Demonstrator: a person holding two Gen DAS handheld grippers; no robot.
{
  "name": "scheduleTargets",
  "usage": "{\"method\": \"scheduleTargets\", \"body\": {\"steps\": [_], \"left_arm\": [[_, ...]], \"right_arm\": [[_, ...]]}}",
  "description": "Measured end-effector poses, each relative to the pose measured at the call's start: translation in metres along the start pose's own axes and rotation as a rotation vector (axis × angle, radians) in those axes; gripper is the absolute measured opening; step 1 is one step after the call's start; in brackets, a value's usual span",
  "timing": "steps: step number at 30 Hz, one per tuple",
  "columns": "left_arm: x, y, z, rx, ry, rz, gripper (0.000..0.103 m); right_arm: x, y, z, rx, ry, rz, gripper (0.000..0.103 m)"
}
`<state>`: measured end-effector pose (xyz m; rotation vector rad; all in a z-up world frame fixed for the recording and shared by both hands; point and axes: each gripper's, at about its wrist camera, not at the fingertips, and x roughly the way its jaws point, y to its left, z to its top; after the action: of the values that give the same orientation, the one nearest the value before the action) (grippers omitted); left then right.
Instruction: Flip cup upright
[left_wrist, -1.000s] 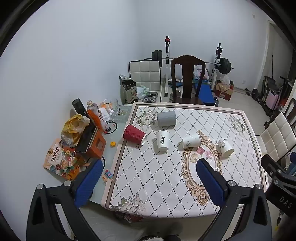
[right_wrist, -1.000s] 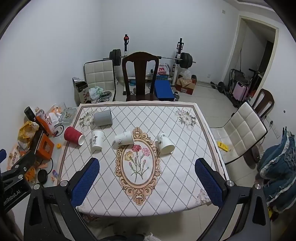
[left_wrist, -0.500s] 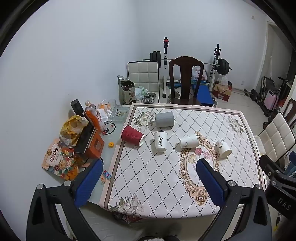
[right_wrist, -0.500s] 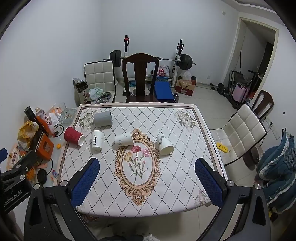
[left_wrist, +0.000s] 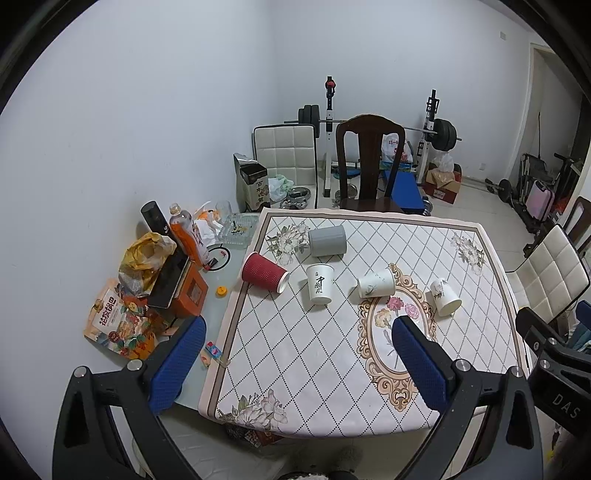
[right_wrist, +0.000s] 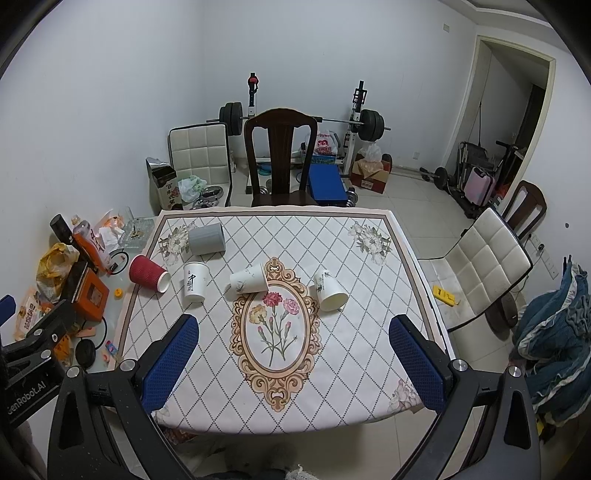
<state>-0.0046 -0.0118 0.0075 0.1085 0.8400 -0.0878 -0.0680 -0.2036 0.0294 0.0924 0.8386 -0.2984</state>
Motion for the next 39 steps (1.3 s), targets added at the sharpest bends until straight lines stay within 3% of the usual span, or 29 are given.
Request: {"method": "scheduleTargets", "body": {"steps": [39], "left_arm": [[-0.008,-0.002,0.009,-0.004,-0.006,-0.012,0.103]], "right_arm": [[-0.015,0.002,0.015,0.005,-0.011,0.001,0.103]]}}
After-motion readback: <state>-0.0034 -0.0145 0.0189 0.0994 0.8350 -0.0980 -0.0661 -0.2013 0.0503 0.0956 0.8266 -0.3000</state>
